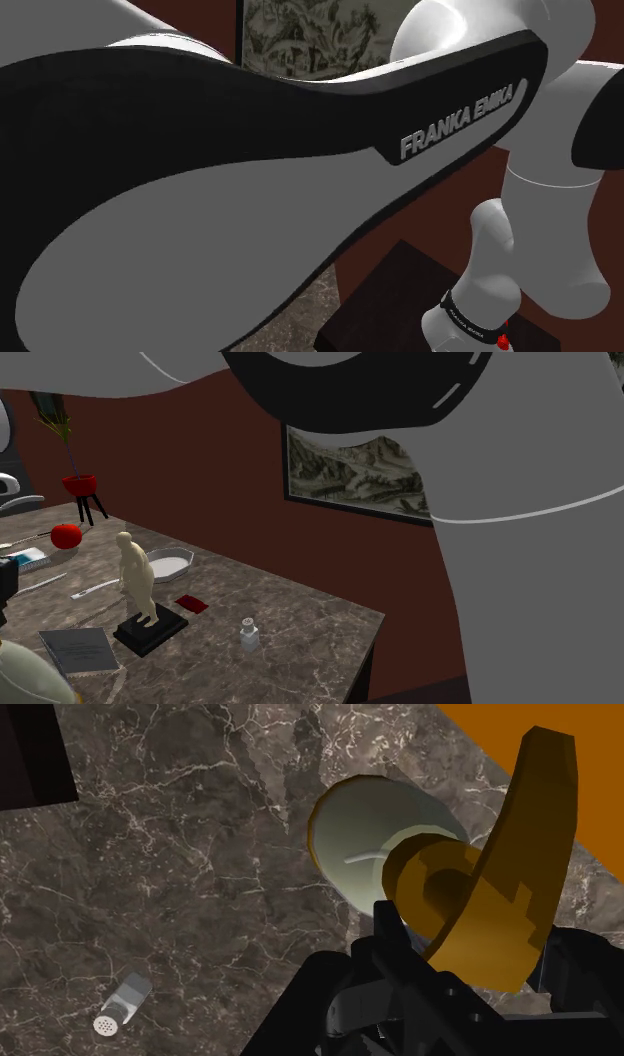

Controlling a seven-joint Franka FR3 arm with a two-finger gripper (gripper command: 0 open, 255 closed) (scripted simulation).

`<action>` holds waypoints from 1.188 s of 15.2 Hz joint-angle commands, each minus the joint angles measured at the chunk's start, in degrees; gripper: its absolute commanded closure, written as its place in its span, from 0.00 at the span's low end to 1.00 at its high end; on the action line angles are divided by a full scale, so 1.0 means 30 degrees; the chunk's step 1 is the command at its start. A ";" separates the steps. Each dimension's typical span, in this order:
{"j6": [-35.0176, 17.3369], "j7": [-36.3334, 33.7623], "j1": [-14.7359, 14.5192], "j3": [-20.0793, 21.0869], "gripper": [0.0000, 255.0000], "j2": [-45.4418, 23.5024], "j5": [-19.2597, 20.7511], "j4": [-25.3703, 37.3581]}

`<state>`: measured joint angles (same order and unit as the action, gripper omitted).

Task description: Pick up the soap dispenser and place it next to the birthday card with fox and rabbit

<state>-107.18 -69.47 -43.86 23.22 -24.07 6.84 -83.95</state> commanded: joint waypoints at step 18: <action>-0.4262 -0.0277 -0.0023 -0.0326 1.00 -0.1267 0.0591 -0.3061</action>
<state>-119.28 -70.26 -43.90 22.32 -27.57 8.46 -92.81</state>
